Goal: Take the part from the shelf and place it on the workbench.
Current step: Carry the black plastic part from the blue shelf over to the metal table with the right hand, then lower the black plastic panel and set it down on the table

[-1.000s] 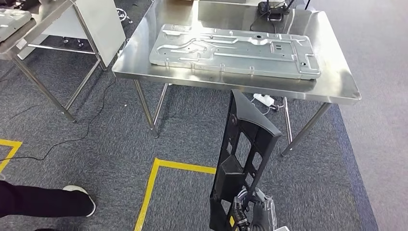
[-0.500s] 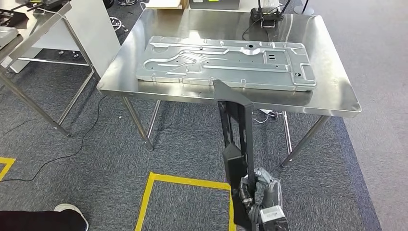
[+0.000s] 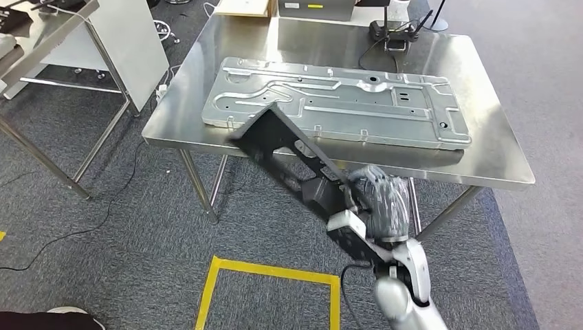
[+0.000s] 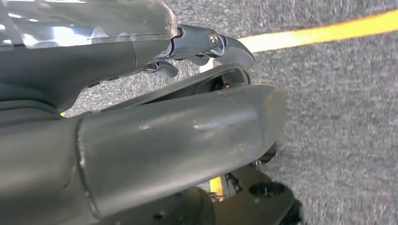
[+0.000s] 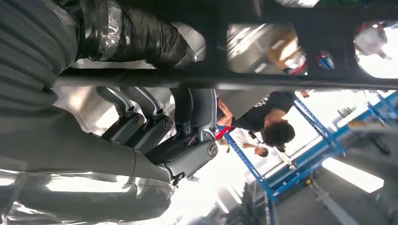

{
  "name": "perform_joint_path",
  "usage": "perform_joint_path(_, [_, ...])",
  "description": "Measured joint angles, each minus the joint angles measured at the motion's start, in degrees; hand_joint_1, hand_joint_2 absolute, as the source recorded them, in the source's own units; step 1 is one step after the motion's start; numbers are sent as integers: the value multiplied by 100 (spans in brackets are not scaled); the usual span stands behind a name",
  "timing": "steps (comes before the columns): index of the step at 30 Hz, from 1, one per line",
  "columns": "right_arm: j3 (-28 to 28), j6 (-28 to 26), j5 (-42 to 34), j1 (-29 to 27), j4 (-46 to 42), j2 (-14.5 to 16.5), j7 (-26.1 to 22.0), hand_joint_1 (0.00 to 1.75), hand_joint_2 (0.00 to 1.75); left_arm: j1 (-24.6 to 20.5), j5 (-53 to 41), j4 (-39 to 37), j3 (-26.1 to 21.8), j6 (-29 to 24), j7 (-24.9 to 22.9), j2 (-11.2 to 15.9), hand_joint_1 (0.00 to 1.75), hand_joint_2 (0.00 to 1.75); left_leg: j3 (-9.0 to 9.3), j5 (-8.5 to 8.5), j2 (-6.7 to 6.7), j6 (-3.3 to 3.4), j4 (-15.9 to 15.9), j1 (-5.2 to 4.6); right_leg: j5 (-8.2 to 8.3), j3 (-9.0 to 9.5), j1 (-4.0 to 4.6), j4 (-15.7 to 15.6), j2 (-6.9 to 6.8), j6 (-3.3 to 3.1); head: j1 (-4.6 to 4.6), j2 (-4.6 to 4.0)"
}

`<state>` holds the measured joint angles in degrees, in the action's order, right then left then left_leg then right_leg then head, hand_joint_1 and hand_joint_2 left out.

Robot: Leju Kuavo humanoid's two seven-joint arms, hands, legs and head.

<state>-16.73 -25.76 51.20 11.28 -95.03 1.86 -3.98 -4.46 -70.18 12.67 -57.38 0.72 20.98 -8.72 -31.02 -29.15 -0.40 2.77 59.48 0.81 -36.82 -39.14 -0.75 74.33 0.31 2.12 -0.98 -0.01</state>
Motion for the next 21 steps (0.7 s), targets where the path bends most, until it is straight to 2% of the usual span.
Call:
perform_joint_path(1, [-6,65,126,192,143,-61,105,175,175,-4,-31,0,22,16,-13,0,0,0,66,-51,-11,-7,0,-6,138,-51,6,-167,0,-22,-1,0])
perform_joint_path(4, [-26,244,434,743,577,-226,365,175,175,-15,-113,-10,93,60,-31,-18,0,0,268,-220,-31,-43,-10,-24,1022,21,70,-1092,0,-161,5,0])
perform_joint_path(5, [-36,301,528,907,716,-264,441,175,175,-34,-135,-16,119,69,-43,-26,0,0,301,-262,-38,-69,-25,-25,1219,43,98,-1263,-3,-203,7,0])
perform_joint_path(6, [-48,347,612,1056,836,-297,503,175,175,-58,-157,-22,140,75,-57,-31,0,0,331,-280,-44,-96,-33,-25,1290,55,121,-1341,-3,-238,9,1])
perform_joint_path(8, [-79,422,755,1348,1036,-349,598,175,175,-113,-186,-25,175,81,-86,-29,0,0,318,-201,-44,-179,53,-27,1274,156,114,-1449,-4,-296,7,-1])
perform_joint_path(9, [-92,447,802,1485,1116,-372,629,175,175,-129,-196,-25,190,85,-95,-27,0,0,236,-100,-37,-211,233,-29,1256,235,95,-1523,-1,-331,8,-1])
perform_joint_path(10, [-105,472,833,1617,1195,-389,655,175,175,-140,-199,-25,207,89,-102,-25,0,0,72,-3,-29,-245,500,-28,1240,325,72,-1583,-3,-364,10,-1])
perform_joint_path(11, [-116,490,849,1725,1262,-398,672,175,175,-149,-201,-25,221,92,-107,-23,0,0,-161,18,-22,-270,835,-21,1212,416,56,-1635,-5,-390,10,-1])
perform_joint_path(12, [-127,507,855,1812,1317,-405,681,175,175,-151,-203,-25,234,95,-108,-22,0,0,-404,-56,-16,-295,1148,-15,1169,495,52,-1665,-6,-411,12,-1])
perform_joint_path(14, [-152,580,847,1952,1404,-415,689,175,175,-143,-205,-26,250,101,-121,-22,0,0,-835,-457,-7,-340,1513,-3,1050,651,47,-1687,-1,-418,13,-1])
perform_joint_path(15, [-163,647,833,2026,1432,-425,699,175,175,-134,-208,-26,254,104,-130,-20,0,0,-962,-615,-4,-343,1504,-1,982,734,45,-1688,5,-411,13,-1])
perform_joint_path(16, [-175,735,813,2117,1453,-440,718,175,175,-126,-214,-26,256,108,-140,-16,0,0,-1024,-643,-1,-337,1363,0,911,823,44,-1688,11,-400,14,-1])
perform_joint_path(17, [-187,834,790,2229,1468,-461,745,175,175,-121,-220,-26,259,110,-148,-9,0,0,-1024,-487,0,-320,1095,-2,839,916,43,-1687,14,-387,13,-1])
perform_joint_path(19, [-214,1050,742,2500,1496,-521,804,175,175,-101,-234,-26,267,117,-163,12,0,0,-961,273,1,-266,376,-24,689,1057,49,-1672,25,-344,11,-1])
perform_joint_path(20, [-231,1147,722,2648,1510,-555,833,175,175,-95,-239,-26,272,122,-169,21,0,0,-932,602,0,-235,115,-41,616,1095,57,-1665,35,-309,10,-1])
perform_joint_path(21, [-247,1228,708,2782,1524,-588,860,175,175,-89,-243,-26,277,130,-174,26,0,0,-917,818,-1,-198,-40,-56,566,1128,63,-1655,46,-270,10,0])
